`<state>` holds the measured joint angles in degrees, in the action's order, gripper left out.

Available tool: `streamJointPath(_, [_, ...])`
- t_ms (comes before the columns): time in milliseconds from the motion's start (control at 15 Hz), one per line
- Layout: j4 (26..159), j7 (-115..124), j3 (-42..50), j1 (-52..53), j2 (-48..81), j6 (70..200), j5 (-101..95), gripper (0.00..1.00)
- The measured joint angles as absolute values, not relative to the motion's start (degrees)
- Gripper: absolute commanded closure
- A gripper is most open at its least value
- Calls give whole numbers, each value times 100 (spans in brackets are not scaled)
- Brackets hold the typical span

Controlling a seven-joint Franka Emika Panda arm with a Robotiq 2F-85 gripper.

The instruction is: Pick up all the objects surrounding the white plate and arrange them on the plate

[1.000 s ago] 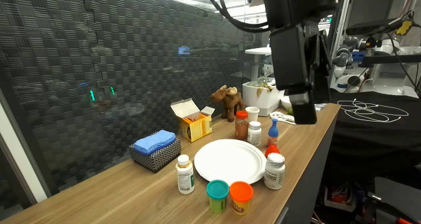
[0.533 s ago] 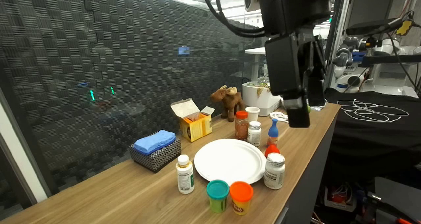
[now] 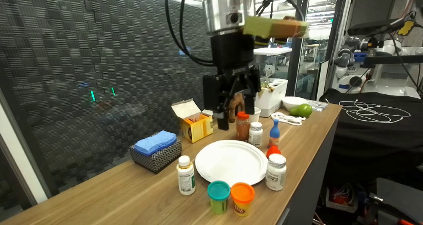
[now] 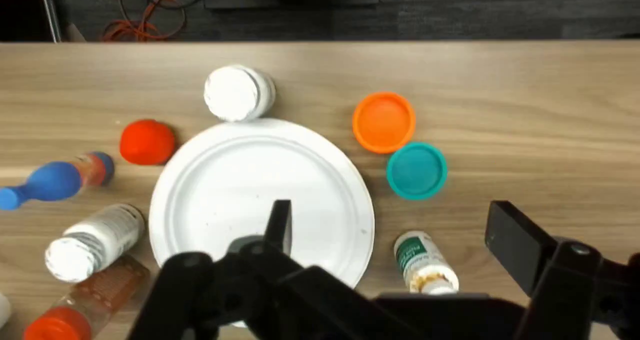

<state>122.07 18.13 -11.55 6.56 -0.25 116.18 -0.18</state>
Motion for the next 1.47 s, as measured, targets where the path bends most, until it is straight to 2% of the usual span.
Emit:
streamJointPath(533, [11213, 1802, -1027, 763, 1415, 12331, 60, 0])
streamJointPath(1467, [10642, 2541, -634, 1508, 2372, 12351, -726, 0])
